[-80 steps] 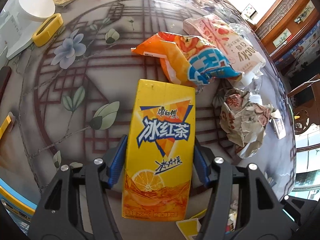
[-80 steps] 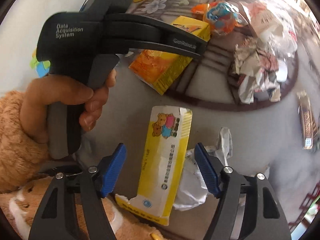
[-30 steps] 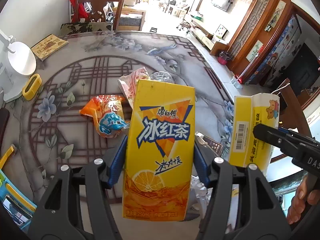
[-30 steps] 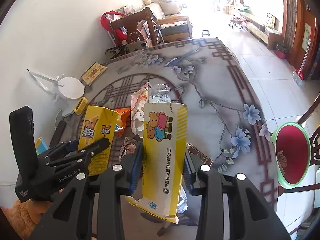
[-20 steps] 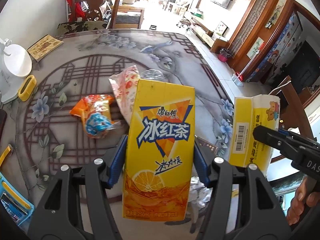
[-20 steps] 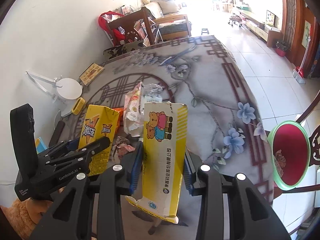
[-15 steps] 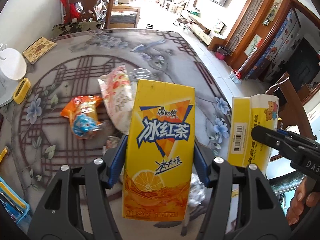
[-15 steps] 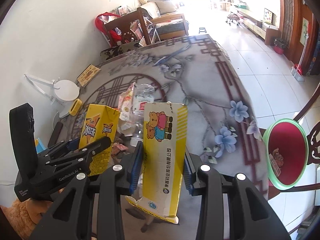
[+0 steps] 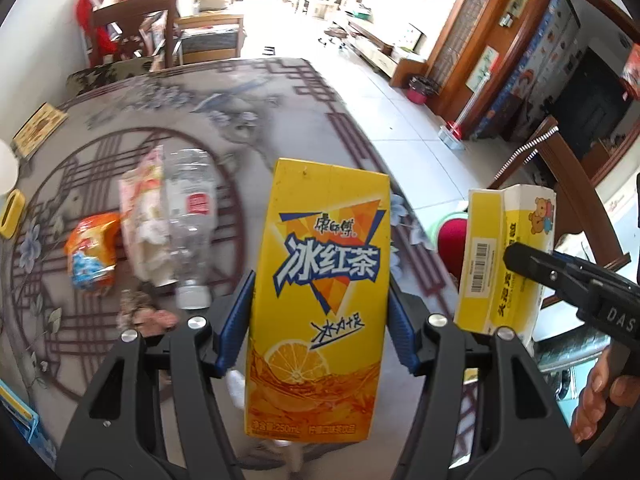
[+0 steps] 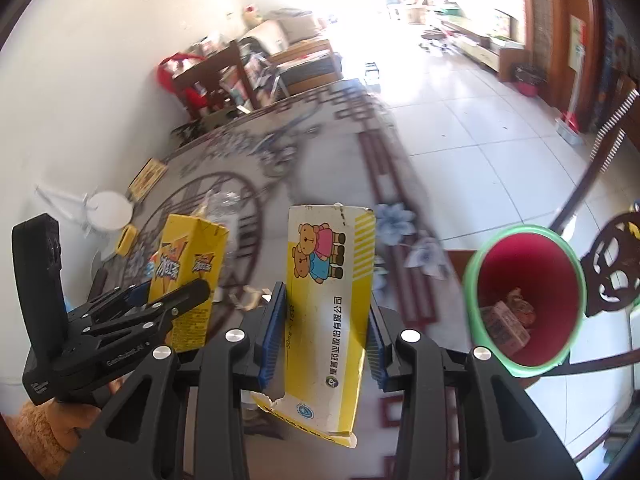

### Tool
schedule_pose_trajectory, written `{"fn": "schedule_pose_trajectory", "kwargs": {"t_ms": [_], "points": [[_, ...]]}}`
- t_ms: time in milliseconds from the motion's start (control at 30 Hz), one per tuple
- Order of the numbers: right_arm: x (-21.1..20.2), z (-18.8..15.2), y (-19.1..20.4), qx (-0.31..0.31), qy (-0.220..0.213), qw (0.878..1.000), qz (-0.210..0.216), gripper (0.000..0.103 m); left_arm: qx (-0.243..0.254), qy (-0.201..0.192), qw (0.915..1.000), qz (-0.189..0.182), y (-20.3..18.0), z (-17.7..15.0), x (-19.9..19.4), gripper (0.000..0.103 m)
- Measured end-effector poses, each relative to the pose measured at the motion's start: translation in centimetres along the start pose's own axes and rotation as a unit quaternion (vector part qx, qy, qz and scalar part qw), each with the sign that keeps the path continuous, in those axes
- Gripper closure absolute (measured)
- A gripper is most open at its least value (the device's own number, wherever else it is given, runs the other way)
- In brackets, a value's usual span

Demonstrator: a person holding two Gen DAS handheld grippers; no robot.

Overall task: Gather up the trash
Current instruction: 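Carry both cartons over the red bucket and open both tools to drop them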

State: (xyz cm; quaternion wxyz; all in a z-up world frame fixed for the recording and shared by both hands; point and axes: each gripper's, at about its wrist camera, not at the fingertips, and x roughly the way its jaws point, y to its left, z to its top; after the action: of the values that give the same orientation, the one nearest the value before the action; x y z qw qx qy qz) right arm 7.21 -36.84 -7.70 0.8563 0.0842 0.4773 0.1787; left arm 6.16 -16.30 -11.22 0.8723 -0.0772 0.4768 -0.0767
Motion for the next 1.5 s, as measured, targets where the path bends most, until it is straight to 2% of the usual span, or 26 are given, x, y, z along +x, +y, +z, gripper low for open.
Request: {"fn": "schedule_pose_trajectory", "kwargs": {"t_ms": [367,533,800,833,867,900,933,1133,1167,1200,1333,1500], "points": [[-2.9,-0.4,-13.2,0.106,-0.024,0.992,-0.07,0.068,0.059,0.041,0.9971,-0.024,-8.5,0.7,3.7,0.044],[-3.6,0.1,-17.4,0.127,-0.032,0.987,-0.088,0.067,0.08,0.05,0.9951,-0.027,-11.7,1.5,5.2,0.044],[-2.8,1.4,-21.7,0.137,-0.034,0.984,-0.106,0.065,0.106,0.061,0.9919,-0.036,-16.5,3.5,8.5,0.044],[-2.8,1.4,-22.2,0.141,-0.036,0.983,-0.11,0.062,0.113,0.062,0.9909,-0.04,-17.3,3.7,9.1,0.044],[-2.8,1.5,-22.7,0.146,-0.038,0.982,-0.112,0.047,0.121,0.064,0.9896,-0.045,-18.3,4.1,9.8,0.044],[-2.9,1.6,-23.3,0.154,-0.046,0.98,-0.116,0.039,0.125,0.066,0.9887,-0.049,-18.8,4.3,10.2,0.044],[-3.0,1.6,-23.8,0.16,-0.051,0.979,-0.119,0.039,0.132,0.067,0.9876,-0.053,-19.6,4.5,10.7,0.044],[-3.5,1.1,-25.7,0.185,-0.051,0.973,-0.131,0.038,0.182,0.076,0.9763,-0.088,-24.4,5.4,13.4,0.044],[-3.6,1.0,-25.9,0.19,-0.05,0.972,-0.131,0.037,0.192,0.076,0.9746,-0.087,-25.0,5.4,13.7,0.039],[-3.7,0.7,-26.0,0.195,-0.048,0.971,-0.133,0.037,0.2,0.073,0.9734,-0.086,-25.4,5.4,13.8,0.028],[-4.2,-0.1,-25.4,0.196,-0.043,0.97,-0.136,0.037,0.197,0.064,0.9734,-0.098,-25.2,5.1,13.1,0.025],[-4.1,-0.6,-22.7,0.178,-0.04,0.975,-0.126,0.035,0.164,0.053,0.9815,-0.084,-21.8,4.9,10.8,0.024]]}}
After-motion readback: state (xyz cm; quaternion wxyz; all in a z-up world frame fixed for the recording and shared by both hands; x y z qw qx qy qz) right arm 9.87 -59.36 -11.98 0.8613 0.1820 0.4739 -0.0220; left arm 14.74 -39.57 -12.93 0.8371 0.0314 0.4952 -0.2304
